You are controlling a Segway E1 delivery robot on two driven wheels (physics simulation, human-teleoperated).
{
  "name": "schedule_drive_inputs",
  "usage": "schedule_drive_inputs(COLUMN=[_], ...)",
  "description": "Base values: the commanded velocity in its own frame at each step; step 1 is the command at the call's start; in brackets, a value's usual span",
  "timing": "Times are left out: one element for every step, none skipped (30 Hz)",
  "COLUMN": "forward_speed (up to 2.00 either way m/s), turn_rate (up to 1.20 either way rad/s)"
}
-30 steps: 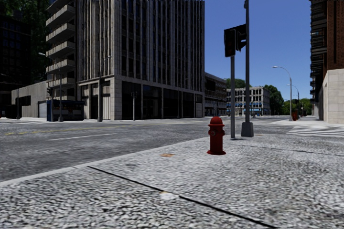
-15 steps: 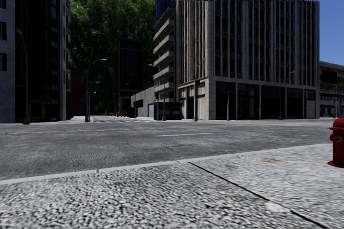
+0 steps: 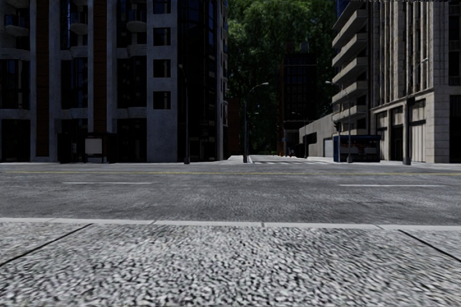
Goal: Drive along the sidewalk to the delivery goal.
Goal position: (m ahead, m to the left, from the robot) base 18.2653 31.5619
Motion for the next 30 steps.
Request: schedule_drive_inputs(forward_speed=[0.00, 0.00, 0.00, 0.00, 0.00, 0.00, 0.00, 0.00, 0.00, 0.00, 0.00, 0.00, 0.86, 0.86, 1.05, 1.10, 1.13, 1.13, 1.20, 1.30, 1.38, 1.49, 1.49, 1.63, 1.71, 1.73, 1.73, 1.73, 1.73, 1.73], turn_rate=[0.98, 0.98, 0.98, 0.98, 0.98, 0.98, 0.98, 0.98, 0.97, 0.97, 0.97, 0.97, 0.97, 0.97, 0.97, 0.97, 0.97, 0.97, 0.97, 0.97, 0.97, 0.97, 0.97, 0.97, 0.97, 0.97, 0.97, 0.97, 0.97, 0.97])
